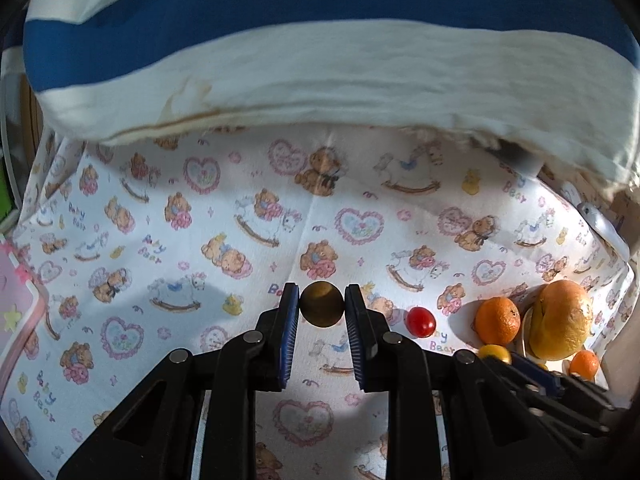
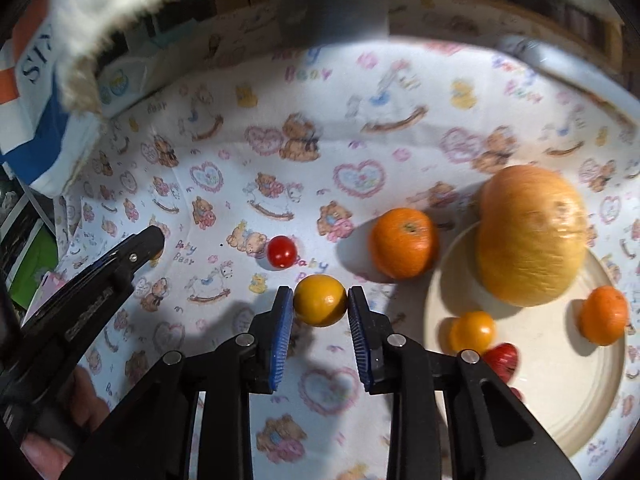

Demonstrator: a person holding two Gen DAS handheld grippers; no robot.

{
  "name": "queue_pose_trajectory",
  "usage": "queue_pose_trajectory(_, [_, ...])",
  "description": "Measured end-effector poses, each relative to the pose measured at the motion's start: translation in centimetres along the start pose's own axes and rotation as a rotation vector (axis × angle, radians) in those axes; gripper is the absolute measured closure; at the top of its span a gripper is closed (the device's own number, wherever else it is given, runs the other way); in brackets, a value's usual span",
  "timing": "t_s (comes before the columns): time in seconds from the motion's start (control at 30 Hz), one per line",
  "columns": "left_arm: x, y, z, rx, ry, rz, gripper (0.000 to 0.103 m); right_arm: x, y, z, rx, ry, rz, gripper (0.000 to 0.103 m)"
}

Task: Organize fruits
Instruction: 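Close the right gripper on a yellow cherry tomato while the left gripper holds the brown fruit, then carry the held brown fruit and yellow tomato over the white plate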

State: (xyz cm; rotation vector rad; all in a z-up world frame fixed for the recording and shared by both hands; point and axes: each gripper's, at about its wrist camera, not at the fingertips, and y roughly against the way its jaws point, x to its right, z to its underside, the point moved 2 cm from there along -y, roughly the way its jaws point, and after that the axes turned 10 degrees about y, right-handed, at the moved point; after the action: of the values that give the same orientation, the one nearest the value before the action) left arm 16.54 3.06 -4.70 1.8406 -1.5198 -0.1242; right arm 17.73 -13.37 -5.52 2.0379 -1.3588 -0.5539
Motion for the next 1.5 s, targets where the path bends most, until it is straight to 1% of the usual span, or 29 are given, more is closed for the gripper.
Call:
queue_pose_trajectory(0.13, [0.6,1.1,0.0,0.04,-0.027,0.034,0.081,0.7,2.2,0.6,0.04,0.013,0.009,0.074])
queue_pose_trajectory(0.3, [2.1,3.0,0.4,0.113,-0.092,0.084,0.081,1.2,4.9,1.5,0.105,0.046,0.024,0.074])
queue_pose_trajectory(0.4, [3.0,4.3,0.8,0.167,-0.131,0.108,0.081,1.6,7.3,2.2,0.168,0.064,0.043,0.074])
queue_pose_trajectory(0.47, [3.3,5.2,0.9,0.202,-0.133,0.117,0.081,1.7,8.7,2.6,0.21,0.081,0.065,0.074])
queue_pose_trajectory(0.57, [3.4,6.0,0.6,0.238,-0.13,0.15,0.081,2.3,11.0,3.2,0.288,0.107,0.11,0.074])
queue_pose_trajectory(0.63, [3.6,6.4,0.8,0.266,-0.149,0.166,0.081,3.0,12.1,3.6,0.323,0.103,0.12,0.074])
queue_pose_trajectory(0.7, [3.9,6.6,1.0,0.277,-0.162,0.182,0.081,4.2,13.0,4.1,0.349,0.087,0.125,0.074])
queue_pose_trajectory(0.8, [4.2,6.7,1.2,0.273,-0.166,0.193,0.081,5.6,14.0,5.0,0.374,0.082,0.161,0.074])
queue_pose_trajectory(0.87, [4.2,6.8,1.2,0.272,-0.171,0.204,0.081,6.6,14.2,5.5,0.371,0.074,0.175,0.074])
queue_pose_trajectory(1.07, [5.0,7.5,1.8,0.287,-0.208,0.229,0.081,9.1,14.1,7.2,0.354,0.03,0.194,0.074])
queue_pose_trajectory(1.23, [6.2,8.3,2.5,0.278,-0.246,0.272,0.081,9.5,14.5,7.4,0.374,0.028,0.187,0.074])
queue_pose_trajectory(1.33, [7.1,8.5,2.8,0.24,-0.27,0.305,0.081,9.4,15.2,7.3,0.394,0.035,0.19,0.074])
queue_pose_trajectory(1.4, [8.1,8.5,3.2,0.2,-0.306,0.324,0.081,9.6,15.4,7.2,0.401,0.029,0.194,0.074])
queue_pose_trajectory(1.5, [9.8,8.3,4.1,0.108,-0.362,0.363,0.081,10.1,15.5,7.1,0.387,0.015,0.206,0.074])
